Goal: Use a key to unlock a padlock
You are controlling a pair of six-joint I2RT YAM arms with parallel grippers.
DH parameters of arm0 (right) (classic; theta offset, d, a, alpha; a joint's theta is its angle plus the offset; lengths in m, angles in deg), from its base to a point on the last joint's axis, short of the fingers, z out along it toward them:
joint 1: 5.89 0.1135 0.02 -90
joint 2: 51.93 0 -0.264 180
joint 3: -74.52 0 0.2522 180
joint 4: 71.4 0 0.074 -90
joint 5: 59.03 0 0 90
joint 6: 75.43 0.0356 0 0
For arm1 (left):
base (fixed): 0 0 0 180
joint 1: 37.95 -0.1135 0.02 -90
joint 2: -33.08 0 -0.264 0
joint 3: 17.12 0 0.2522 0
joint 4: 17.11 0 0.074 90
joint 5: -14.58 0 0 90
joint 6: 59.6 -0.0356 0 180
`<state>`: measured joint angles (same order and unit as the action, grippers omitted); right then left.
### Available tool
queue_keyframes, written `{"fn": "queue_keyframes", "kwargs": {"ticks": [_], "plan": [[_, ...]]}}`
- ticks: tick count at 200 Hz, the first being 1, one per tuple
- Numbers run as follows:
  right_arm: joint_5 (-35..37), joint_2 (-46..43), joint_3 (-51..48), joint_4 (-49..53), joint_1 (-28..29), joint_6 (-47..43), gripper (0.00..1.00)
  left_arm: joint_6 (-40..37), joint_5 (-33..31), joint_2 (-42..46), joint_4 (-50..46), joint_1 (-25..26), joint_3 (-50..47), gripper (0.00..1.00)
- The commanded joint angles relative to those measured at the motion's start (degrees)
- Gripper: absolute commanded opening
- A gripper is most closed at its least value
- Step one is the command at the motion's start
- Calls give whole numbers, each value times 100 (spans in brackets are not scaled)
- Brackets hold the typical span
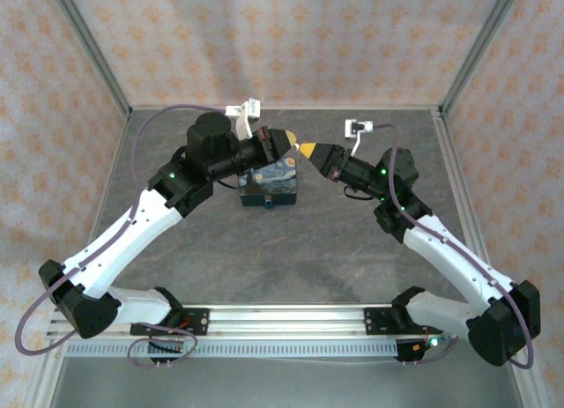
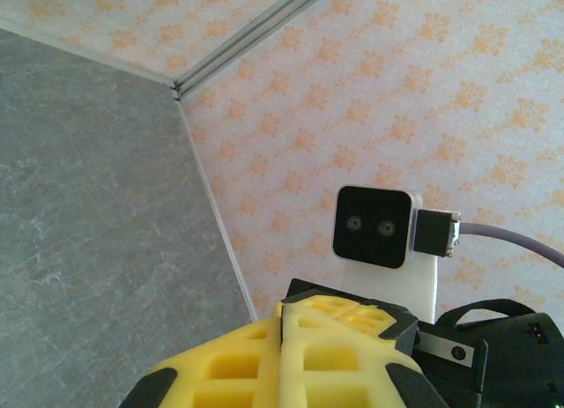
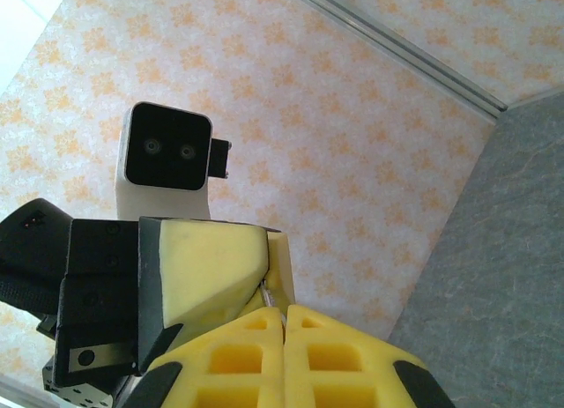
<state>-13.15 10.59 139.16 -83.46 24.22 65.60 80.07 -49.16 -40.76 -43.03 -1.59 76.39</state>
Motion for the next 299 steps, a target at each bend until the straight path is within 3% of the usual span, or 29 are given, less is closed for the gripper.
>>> {"fn": "queue_keyframes", "kwargs": {"ticks": [1, 59, 72, 116, 135, 181, 193, 209, 236, 277, 299], "plan": [[141, 71, 37, -310, 33, -7, 0, 25, 174, 76, 170, 21, 9, 0], [359, -64, 61, 218, 70, -378, 0, -53, 30, 27, -21, 67, 97, 0], [395, -138, 84, 363, 33, -468, 0, -97, -128, 97, -224, 20, 108, 32], [418, -271, 91, 926, -161, -739, 0, -374, -575, 576, -649, -182, -135, 72], [507, -310, 213, 1387, -190, -1139, 0, -510, -890, 819, -865, -198, -362, 100], [923, 126, 737, 2560, -312, -2170, 0, -701, -1416, 1179, -1265, -246, -1303, 100], [1117, 380, 942, 2866, -326, -2481, 0, -758, -1425, 1240, -1260, -246, -1629, 93], [1388, 801, 1210, 3125, -330, -2804, 0, -695, -1471, 1327, -1110, -251, -2178, 90], [1847, 1702, 1834, 3494, -339, -3283, 0, -581, -1521, 1540, -221, -243, -3334, 90], [2404, 3218, 2996, 3966, -339, -3684, 0, -818, -1888, 1826, 1917, -107, -5072, 100], [2426, 3911, 3601, 4126, -339, -3743, 0, -1150, -2033, 1712, 2206, -57, -5332, 100]]}}
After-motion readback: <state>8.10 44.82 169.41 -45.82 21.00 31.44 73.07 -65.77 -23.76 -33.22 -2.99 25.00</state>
